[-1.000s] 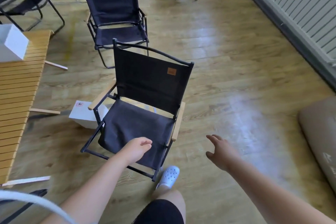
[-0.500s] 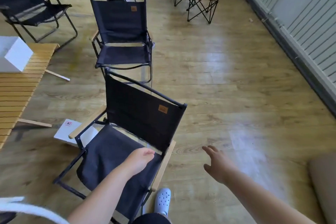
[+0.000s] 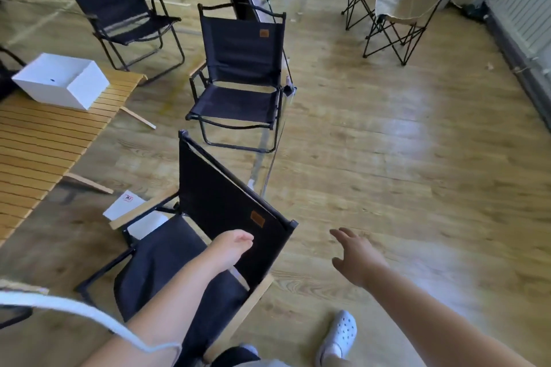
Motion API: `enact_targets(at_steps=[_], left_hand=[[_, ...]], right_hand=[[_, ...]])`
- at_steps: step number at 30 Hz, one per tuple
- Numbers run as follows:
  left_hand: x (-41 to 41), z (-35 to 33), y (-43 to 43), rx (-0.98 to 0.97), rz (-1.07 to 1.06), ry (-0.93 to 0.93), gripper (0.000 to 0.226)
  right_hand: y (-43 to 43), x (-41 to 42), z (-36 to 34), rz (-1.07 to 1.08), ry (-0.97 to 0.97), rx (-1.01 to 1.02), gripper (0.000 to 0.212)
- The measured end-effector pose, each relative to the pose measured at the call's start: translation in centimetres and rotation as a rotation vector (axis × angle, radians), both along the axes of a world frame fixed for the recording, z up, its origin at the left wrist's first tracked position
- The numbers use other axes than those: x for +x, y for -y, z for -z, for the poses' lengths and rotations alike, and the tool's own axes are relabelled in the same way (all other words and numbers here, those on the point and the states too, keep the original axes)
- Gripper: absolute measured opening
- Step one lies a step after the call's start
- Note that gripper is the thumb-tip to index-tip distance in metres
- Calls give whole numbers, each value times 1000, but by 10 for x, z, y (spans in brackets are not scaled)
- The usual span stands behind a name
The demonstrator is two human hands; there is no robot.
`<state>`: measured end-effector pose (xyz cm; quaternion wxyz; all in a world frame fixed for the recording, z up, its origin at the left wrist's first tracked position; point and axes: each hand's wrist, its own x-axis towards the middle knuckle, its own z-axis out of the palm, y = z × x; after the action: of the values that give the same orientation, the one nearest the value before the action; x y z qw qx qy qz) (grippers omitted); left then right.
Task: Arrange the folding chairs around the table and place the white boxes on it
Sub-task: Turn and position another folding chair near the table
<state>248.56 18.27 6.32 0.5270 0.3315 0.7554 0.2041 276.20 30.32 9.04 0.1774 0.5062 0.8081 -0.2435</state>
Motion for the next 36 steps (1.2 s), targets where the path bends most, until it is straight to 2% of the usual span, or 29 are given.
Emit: enact_targets(at_steps=[7, 15, 21, 27, 32, 36], left_hand=[[63, -1, -56, 9, -270, -6, 24], [107, -8, -79, -14, -525, -9, 37], [86, 0, -98, 7, -719, -27, 34], [56, 7, -114, 35, -910, -62, 14], [38, 1, -110, -38, -955, -103, 18], [40, -4, -95, -25, -1131, -87, 28]], right_hand=[[-117, 10, -10, -239, -25, 3, 69], [-198, -16, -9, -521, 8, -6, 69], [-235, -89, -7, -756, 10, 20, 69], [-260, -177, -16, -978, 21, 56, 70], [-271, -260, -22, -1126, -15, 63, 69], [-257, -320, -18, -1276, 10, 102, 71]])
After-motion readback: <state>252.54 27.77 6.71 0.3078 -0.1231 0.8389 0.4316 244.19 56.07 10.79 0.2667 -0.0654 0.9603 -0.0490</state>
